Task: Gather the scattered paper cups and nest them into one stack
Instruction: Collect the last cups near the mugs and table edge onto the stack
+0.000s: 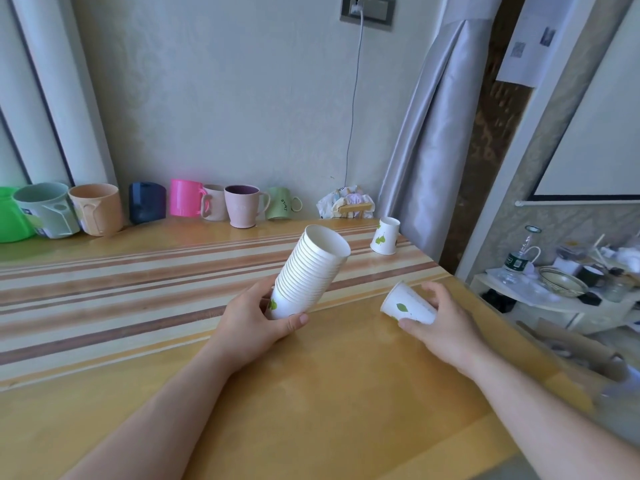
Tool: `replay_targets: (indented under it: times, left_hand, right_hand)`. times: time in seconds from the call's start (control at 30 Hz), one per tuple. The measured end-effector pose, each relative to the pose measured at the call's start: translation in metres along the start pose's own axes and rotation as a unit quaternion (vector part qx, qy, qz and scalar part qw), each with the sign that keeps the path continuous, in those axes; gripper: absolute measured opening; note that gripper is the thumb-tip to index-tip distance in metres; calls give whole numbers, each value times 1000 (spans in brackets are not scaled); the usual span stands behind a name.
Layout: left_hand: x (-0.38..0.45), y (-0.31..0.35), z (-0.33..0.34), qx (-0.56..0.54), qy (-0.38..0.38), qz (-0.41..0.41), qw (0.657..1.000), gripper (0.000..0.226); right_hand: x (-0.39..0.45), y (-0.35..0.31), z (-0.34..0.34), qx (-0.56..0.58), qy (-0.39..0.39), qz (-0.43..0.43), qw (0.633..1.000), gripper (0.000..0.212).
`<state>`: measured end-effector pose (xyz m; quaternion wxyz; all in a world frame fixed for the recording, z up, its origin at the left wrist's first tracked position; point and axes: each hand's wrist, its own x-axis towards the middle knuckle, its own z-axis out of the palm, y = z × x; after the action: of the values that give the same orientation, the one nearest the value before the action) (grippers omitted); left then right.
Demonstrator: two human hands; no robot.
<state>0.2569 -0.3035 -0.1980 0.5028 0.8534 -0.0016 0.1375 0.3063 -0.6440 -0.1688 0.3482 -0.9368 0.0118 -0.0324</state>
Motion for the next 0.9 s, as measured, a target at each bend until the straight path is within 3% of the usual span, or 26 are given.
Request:
replay_targets:
  times: [0.03,0.1,0.2,0.27,0.33,0.4,0.47,0.57,0.67,0.77,0.9]
  left_hand:
    - [0,0,0,1,1,-1,1000,72]
    - [0,1,1,4,5,-3,1000,66]
    - [0,3,2,18,13,-6,1000,57]
    - [0,3,2,15,12,-6,1000,54]
    - [0,3,2,10,8,-6,1000,52]
    - [1,2,2,13,7,-6,1000,52]
    - [0,3,1,13,6,-6,1000,51]
    - [-1,5,0,11,4,-9,1000,49]
    - [-2,6,0,11,5,-9,1000,51]
    - [-2,6,0,5,13,-11,1000,54]
    - [-1,5,1,10,34,-27,999,55]
  right_hand:
    - [0,-3,0,-44,-10,-6,999,77]
    - [0,-12,0,-76,-20,-22,997,67]
    - [4,-28,5,121,-15,16,992,52]
    - [6,-50,8,293,-6,17,956,51]
    - [7,-77,6,442,-12,-9,897,50]
    - [4,-107,-1,533,-25,-36,845,38]
    - [2,-130,-7,567,-52,-61,820,27]
    - [-2,-156,-6,547,-90,-110,825,26]
    - [-1,-167,7,488,-112,-137,855,56]
    - [1,-162,21,452,-121,-141,873,68]
    - [4,-150,30,442,-144,-117,877,64]
